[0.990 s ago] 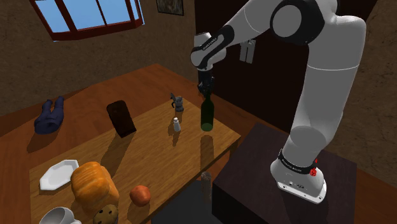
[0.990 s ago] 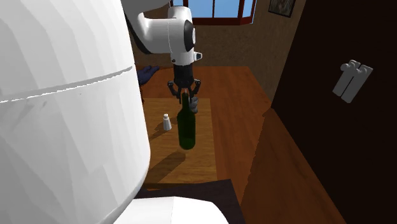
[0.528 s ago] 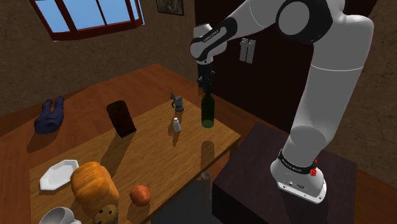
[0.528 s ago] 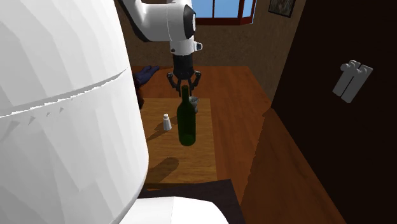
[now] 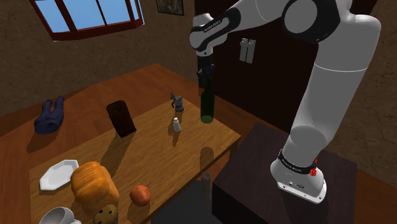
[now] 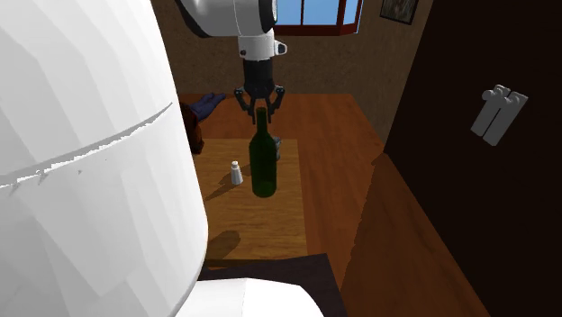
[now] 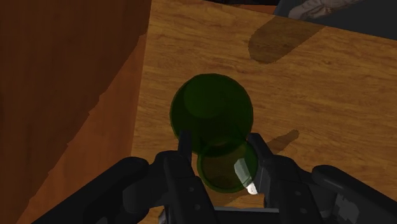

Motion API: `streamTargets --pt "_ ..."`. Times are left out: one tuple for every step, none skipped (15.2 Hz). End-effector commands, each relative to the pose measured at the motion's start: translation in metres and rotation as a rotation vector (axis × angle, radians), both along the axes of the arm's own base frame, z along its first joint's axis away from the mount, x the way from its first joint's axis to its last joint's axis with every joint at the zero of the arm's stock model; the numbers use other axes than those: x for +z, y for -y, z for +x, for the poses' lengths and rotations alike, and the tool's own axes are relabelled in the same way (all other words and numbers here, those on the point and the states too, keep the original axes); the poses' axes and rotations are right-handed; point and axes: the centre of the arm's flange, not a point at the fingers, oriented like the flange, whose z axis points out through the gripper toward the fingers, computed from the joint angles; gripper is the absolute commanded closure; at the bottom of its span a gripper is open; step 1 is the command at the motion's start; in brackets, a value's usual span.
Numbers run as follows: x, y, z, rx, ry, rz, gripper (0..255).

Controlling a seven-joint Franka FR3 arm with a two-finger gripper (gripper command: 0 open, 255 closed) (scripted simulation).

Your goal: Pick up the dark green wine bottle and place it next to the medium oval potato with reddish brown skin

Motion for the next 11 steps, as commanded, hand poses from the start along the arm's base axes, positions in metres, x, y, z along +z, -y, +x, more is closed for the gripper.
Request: streamTargets --pt "0.011 0.0 0.0 0.0 0.0 0.0 255" --pt "0.016 0.0 0.0 0.0 0.0 0.0 255" --pt "0.022 0.0 0.0 0.0 0.0 0.0 255" --pt "0.027 0.0 0.0 0.0 0.0 0.0 255" --pt "0.032 0.0 0.0 0.0 0.0 0.0 255" --pt "0.037 0.0 0.0 0.0 0.0 0.0 255" --pt "0.043 0.0 0.0 0.0 0.0 0.0 255" --pt "0.048 0.0 0.0 0.0 0.0 0.0 255" --pt "0.053 0.0 0.0 0.0 0.0 0.0 255" --pt "0.059 0.0 0.0 0.0 0.0 0.0 255" --pt "0.064 0.0 0.0 0.0 0.0 0.0 255"
